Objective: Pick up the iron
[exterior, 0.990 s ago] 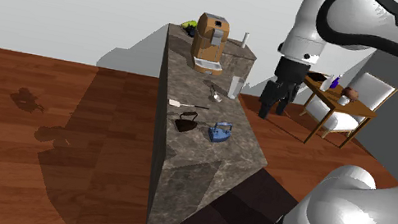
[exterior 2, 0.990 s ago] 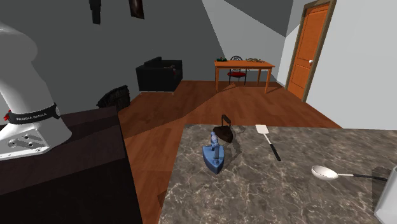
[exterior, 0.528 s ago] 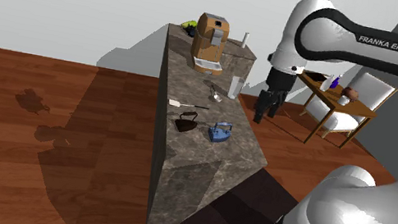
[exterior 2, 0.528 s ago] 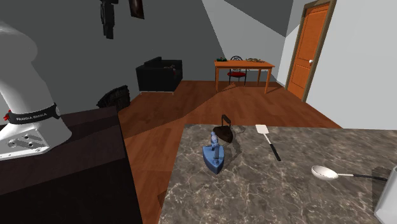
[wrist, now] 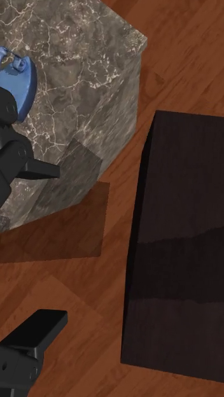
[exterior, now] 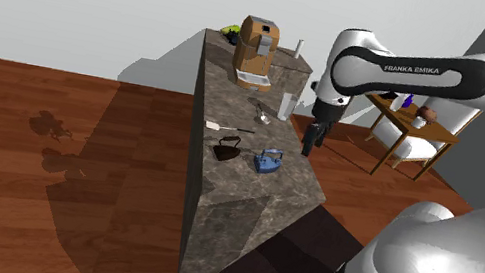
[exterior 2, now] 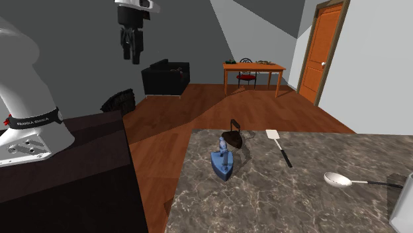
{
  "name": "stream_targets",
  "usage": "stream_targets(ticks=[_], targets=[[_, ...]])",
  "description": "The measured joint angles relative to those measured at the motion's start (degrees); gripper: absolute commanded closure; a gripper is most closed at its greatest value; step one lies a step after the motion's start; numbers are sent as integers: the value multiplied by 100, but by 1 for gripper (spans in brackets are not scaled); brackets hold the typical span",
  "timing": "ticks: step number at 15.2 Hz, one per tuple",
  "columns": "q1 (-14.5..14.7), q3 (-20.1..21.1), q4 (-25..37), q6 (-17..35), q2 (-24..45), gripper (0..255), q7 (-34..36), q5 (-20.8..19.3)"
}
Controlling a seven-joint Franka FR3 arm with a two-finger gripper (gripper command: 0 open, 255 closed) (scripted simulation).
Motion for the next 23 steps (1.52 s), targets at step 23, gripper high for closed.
stream_targets(ticks=[23], targets=[[-272, -762, 2217, 3106, 5031, 0, -3347, 128]])
